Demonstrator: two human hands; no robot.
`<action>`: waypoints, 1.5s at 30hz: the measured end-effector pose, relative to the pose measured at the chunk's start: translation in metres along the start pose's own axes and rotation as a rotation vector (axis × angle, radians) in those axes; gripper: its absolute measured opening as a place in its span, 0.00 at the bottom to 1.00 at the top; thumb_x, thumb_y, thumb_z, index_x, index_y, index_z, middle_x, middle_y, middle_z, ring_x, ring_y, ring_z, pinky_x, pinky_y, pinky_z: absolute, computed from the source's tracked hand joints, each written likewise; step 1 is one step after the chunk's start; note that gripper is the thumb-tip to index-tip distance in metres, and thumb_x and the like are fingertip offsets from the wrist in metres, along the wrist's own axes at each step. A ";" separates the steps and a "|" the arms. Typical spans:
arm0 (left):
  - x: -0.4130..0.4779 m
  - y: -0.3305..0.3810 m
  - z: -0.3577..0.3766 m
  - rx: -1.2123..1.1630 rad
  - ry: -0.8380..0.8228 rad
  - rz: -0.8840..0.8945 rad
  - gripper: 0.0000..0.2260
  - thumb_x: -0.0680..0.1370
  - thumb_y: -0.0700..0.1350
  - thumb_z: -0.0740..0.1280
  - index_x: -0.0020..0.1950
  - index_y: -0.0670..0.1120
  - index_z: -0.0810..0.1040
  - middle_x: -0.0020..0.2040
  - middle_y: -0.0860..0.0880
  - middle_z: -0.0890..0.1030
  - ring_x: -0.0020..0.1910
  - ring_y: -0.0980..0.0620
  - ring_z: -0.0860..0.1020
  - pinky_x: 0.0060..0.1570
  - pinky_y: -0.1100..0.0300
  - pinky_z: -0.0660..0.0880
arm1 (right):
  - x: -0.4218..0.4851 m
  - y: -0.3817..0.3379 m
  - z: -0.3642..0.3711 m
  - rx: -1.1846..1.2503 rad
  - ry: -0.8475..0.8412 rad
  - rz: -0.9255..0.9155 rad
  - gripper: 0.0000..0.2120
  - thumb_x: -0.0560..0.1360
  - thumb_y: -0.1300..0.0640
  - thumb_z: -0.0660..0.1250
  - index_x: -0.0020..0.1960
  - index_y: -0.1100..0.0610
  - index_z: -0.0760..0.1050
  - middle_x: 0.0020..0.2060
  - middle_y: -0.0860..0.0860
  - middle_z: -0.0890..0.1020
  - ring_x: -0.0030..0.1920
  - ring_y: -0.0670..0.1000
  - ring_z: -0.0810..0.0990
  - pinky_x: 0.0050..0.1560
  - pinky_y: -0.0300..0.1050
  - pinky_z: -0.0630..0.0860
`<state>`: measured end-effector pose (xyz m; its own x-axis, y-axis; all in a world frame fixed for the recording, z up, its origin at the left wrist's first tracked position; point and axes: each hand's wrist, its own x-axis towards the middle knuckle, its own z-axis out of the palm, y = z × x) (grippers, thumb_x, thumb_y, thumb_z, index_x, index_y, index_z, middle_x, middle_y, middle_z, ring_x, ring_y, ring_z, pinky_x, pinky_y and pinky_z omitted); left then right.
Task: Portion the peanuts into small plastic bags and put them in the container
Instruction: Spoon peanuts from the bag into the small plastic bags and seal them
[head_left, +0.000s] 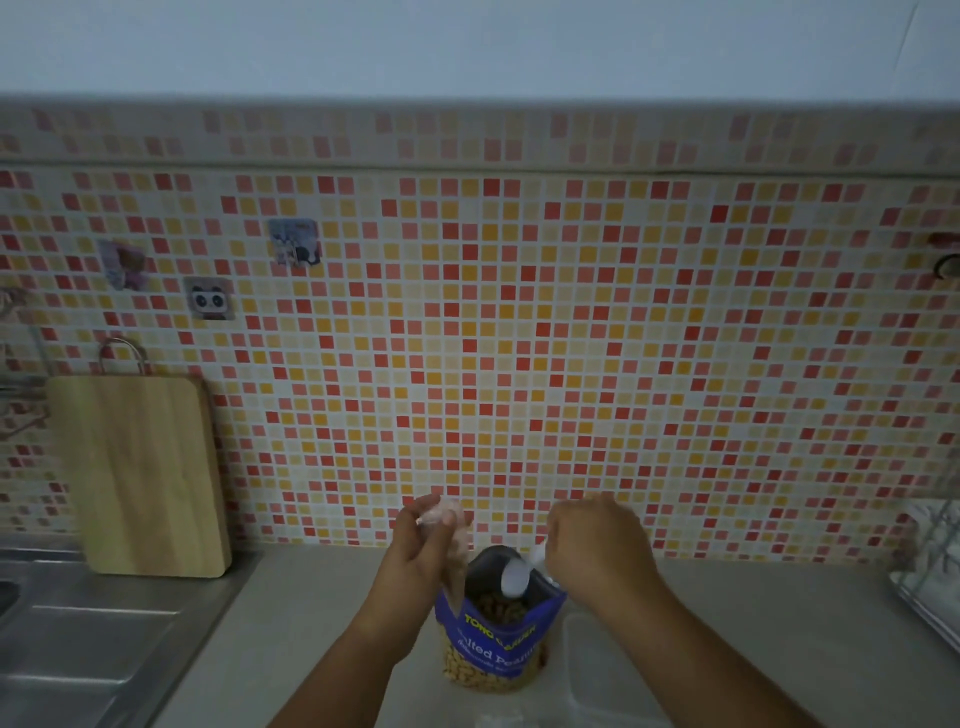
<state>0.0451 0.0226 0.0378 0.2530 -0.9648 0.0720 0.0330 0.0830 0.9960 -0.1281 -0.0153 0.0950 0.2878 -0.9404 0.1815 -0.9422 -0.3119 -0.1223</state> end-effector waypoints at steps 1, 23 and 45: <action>-0.003 0.001 -0.001 -0.079 -0.004 -0.012 0.16 0.74 0.57 0.59 0.60 0.54 0.70 0.58 0.52 0.79 0.54 0.57 0.78 0.50 0.60 0.75 | -0.003 0.002 0.019 -0.002 -0.075 0.002 0.11 0.75 0.55 0.60 0.53 0.53 0.79 0.44 0.50 0.80 0.44 0.51 0.77 0.45 0.41 0.74; -0.053 -0.034 0.004 -0.146 0.033 -0.106 0.18 0.82 0.53 0.51 0.57 0.50 0.79 0.53 0.50 0.83 0.53 0.52 0.80 0.49 0.60 0.75 | -0.064 -0.025 0.078 1.394 -0.117 0.282 0.07 0.77 0.57 0.64 0.43 0.55 0.79 0.42 0.53 0.83 0.41 0.50 0.80 0.42 0.42 0.77; -0.031 -0.152 -0.040 0.972 -0.115 -0.359 0.12 0.71 0.39 0.64 0.34 0.55 0.67 0.33 0.53 0.74 0.39 0.50 0.75 0.28 0.72 0.64 | -0.073 -0.017 0.211 0.906 -0.341 0.398 0.09 0.75 0.53 0.65 0.35 0.48 0.72 0.32 0.47 0.80 0.35 0.47 0.78 0.43 0.38 0.75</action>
<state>0.0710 0.0503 -0.1184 0.2872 -0.9151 -0.2831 -0.7174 -0.4014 0.5694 -0.0966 0.0302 -0.1220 0.1511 -0.9418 -0.3003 -0.5390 0.1762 -0.8237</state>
